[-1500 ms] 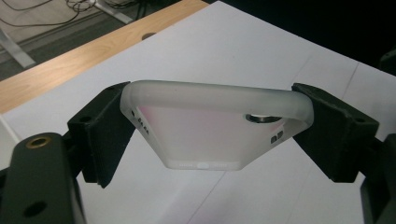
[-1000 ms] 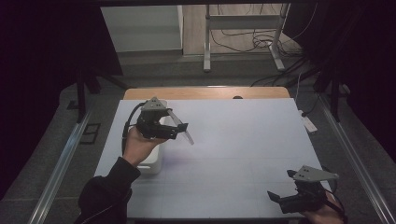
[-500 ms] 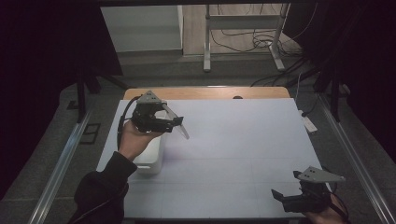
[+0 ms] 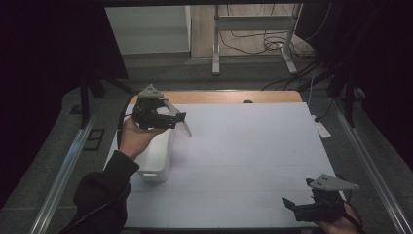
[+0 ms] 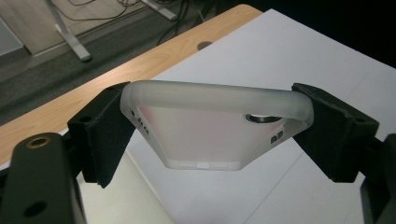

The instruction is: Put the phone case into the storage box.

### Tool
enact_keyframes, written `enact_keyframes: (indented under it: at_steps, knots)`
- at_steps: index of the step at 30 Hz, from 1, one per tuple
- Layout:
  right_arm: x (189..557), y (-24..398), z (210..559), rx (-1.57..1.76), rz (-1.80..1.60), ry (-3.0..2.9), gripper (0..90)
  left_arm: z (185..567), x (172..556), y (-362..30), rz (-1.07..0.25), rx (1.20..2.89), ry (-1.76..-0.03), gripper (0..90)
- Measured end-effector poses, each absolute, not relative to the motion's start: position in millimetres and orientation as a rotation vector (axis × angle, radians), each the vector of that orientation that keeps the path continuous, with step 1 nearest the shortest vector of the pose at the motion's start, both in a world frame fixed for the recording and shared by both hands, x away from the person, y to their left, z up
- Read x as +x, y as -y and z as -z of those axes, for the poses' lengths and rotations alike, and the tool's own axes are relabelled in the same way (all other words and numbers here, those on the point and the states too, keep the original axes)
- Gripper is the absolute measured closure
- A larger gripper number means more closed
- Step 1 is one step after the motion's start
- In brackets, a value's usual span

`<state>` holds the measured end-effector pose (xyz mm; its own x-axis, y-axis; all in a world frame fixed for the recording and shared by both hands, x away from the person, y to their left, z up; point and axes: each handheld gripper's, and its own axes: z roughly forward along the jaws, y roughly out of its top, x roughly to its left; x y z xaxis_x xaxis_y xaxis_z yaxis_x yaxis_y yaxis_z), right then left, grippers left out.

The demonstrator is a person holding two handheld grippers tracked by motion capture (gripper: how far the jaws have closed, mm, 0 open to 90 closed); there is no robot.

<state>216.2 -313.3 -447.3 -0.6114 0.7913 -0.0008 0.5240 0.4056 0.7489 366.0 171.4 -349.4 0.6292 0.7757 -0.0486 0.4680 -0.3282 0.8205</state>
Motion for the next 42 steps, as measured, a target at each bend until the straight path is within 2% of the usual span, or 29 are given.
enact_keyframes:
  at_steps: [28, 42]
  knots:
    - [217, 312, 448, 1.114, -1.03, -2.342, 0.0, 352, 394, -211, -0.552, 1.984, -1.152, 17.3]
    - [217, 312, 448, 1.112, -1.03, -2.351, 0.0, 363, 407, -219, -0.557, 1.975, -1.214, 17.3]
